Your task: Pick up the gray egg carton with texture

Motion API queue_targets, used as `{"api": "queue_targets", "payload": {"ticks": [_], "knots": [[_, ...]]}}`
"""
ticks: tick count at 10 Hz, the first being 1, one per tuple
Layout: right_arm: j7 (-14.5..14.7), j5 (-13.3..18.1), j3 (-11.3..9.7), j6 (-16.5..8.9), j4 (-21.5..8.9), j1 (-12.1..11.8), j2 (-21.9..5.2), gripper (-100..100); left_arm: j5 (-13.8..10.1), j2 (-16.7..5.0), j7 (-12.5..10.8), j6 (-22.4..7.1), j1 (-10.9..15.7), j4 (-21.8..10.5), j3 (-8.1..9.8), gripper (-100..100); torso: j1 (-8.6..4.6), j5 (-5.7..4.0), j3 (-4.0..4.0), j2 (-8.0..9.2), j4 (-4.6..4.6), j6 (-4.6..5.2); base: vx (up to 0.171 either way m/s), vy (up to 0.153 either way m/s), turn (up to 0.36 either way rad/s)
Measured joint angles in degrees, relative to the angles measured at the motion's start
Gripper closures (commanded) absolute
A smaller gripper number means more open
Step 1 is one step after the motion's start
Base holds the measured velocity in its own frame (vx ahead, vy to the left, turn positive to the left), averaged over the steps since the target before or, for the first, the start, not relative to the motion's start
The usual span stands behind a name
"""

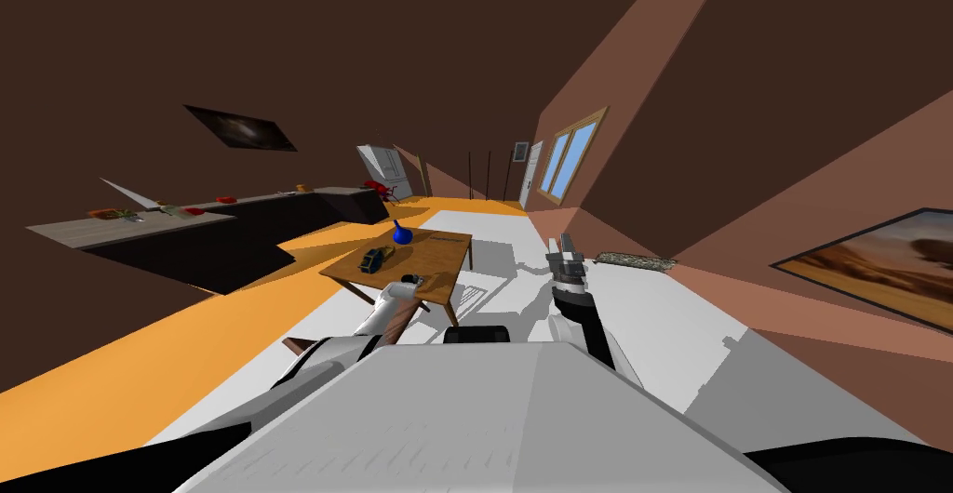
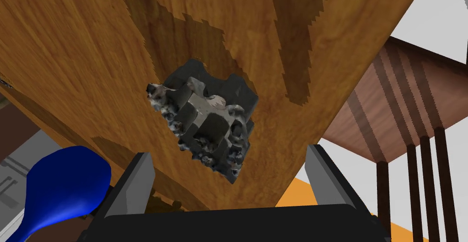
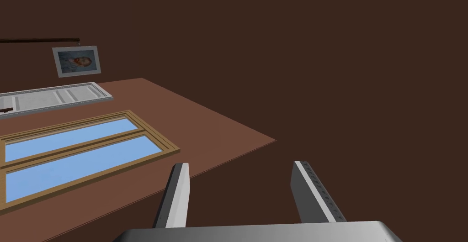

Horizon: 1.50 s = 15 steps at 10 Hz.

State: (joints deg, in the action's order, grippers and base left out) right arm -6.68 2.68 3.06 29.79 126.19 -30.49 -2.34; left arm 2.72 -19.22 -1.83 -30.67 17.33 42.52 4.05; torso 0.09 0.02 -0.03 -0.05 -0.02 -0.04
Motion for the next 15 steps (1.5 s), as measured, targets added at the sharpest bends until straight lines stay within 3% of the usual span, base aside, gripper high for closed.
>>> {"api": "queue_targets", "payload": {"ticks": [1,2,13,15], "knots": [[0.0,0.0,0.0,0.0,0.0,0.0,0.0,0,-0.02,0.01,-0.03,-0.1,0.04,-0.16,0.01,0,-0.05,-0.01,0.02,0.03,0.01,0.0,0.0,0.0,0.0],[0.0,0.0,0.0,0.0,0.0,0.0,0.0,0,-0.01,0.01,-0.03,-0.09,0.03,-0.14,0.01,-100,-0.08,-0.02,0.03,0.05,0.01,0.0,0.046,-0.021,0.142],[0.0,0.0,0.0,0.0,0.0,0.0,0.01,0,-9.33,0.46,16.48,3.11,-0.24,-2.79,5.87,-100,-0.25,-0.06,-0.02,-0.02,-0.01,-0.01,0.018,-0.03,0.087],[0.0,0.0,0.0,0.0,0.0,0.0,0.0,0,-9.62,0.48,18.74,3.23,-0.24,-2.88,6.07,-100,-0.1,-0.03,0.03,0.05,0.01,0.01,-0.001,0.002,-0.005]]}}
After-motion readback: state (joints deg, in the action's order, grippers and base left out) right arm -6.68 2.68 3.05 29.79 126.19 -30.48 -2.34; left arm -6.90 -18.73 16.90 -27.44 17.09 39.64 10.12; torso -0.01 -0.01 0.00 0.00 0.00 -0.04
